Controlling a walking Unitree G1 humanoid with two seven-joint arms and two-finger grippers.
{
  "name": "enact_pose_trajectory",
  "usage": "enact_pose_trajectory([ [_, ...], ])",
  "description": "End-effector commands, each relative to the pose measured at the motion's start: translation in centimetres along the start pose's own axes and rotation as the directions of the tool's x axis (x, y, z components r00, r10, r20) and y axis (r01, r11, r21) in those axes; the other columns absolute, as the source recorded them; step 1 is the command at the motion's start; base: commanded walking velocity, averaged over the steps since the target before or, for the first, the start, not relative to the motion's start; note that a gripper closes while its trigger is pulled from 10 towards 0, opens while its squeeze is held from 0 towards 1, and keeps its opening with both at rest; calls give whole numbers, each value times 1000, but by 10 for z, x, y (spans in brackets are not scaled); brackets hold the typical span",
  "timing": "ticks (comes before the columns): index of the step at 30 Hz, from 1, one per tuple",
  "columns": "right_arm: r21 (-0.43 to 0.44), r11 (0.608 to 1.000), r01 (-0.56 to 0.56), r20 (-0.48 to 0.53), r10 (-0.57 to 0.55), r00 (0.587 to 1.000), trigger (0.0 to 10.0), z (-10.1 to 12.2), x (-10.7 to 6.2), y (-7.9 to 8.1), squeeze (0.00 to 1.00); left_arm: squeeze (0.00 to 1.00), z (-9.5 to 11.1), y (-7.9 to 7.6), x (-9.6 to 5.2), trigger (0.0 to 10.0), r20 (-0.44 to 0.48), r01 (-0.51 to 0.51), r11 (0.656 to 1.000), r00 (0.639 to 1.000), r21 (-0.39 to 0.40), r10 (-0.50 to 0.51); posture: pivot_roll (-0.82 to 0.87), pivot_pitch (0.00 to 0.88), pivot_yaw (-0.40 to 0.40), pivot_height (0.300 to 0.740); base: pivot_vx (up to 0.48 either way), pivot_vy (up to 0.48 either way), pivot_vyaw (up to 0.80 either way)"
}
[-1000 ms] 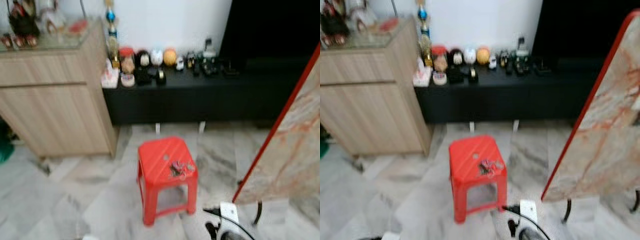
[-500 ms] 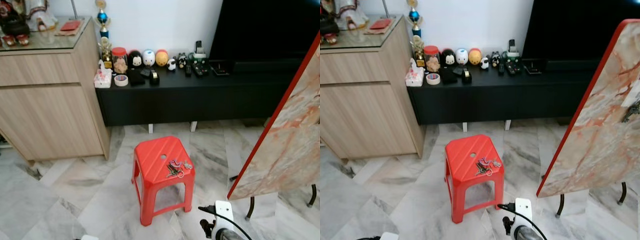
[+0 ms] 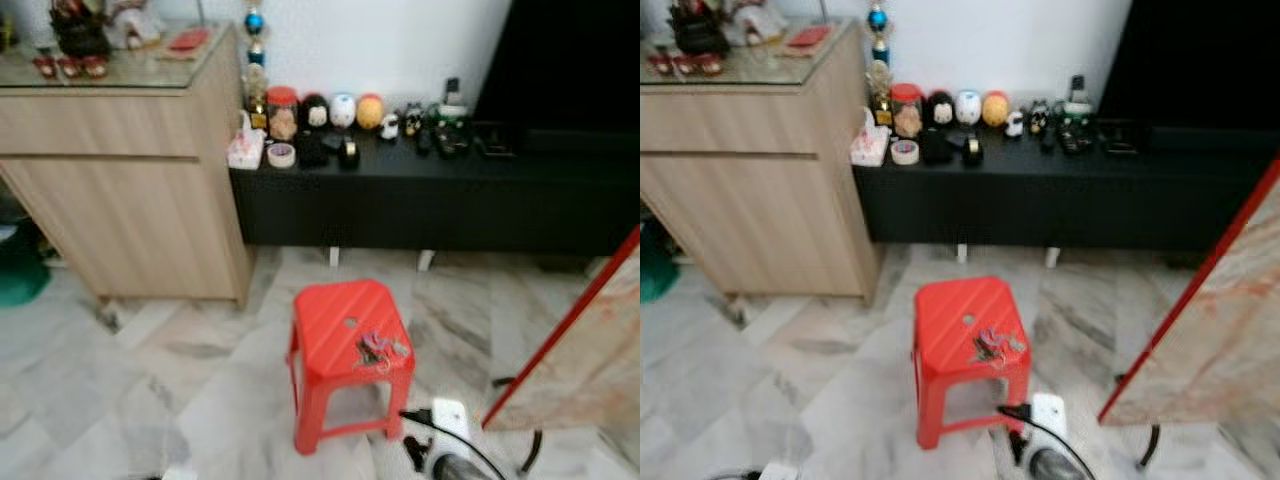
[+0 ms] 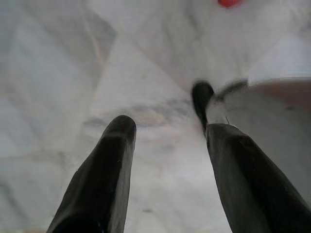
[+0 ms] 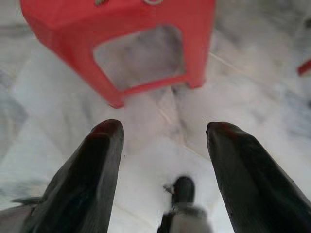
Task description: Hang keys on a hook
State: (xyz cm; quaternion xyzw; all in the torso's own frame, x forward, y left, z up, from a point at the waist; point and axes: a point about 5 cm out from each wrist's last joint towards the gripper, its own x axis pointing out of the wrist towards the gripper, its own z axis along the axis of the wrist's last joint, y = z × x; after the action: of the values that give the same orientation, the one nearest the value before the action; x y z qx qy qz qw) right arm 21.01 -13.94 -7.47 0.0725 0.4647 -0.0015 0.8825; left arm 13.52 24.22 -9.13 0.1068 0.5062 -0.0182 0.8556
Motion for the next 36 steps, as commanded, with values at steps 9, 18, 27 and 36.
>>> enact_pose_trajectory([
  [9, 0, 999, 43, -5, -43, 999, 10000, -3, -2, -15, 0, 0, 10, -8, 2, 10000, 33, 27, 1000, 999, 0, -27, 53, 0, -16, 740, 378, 0, 0],
  [18, 0, 999, 41, -6, -41, 999, 10000, -3, -2, -15, 0, 0, 11, -8, 3, 10000, 34, 27, 1000, 999, 8, -27, 53, 0, -16, 740, 372, 0, 0],
  [27, -20, 999, 42, 5, -42, 999, 10000, -1, -2, -16, 0, 0, 13, -9, 3, 10000, 49, 24, 1000, 999, 1, -24, 54, 0, -23, 740, 33, 0, 233],
  [36, 3, 999, 50, 8, -50, 999, 10000, 0, -2, -17, 0, 0, 12, -11, 3, 10000, 50, 27, 1000, 998, -6, -27, 56, 0, -28, 740, 0, 0, 356],
])
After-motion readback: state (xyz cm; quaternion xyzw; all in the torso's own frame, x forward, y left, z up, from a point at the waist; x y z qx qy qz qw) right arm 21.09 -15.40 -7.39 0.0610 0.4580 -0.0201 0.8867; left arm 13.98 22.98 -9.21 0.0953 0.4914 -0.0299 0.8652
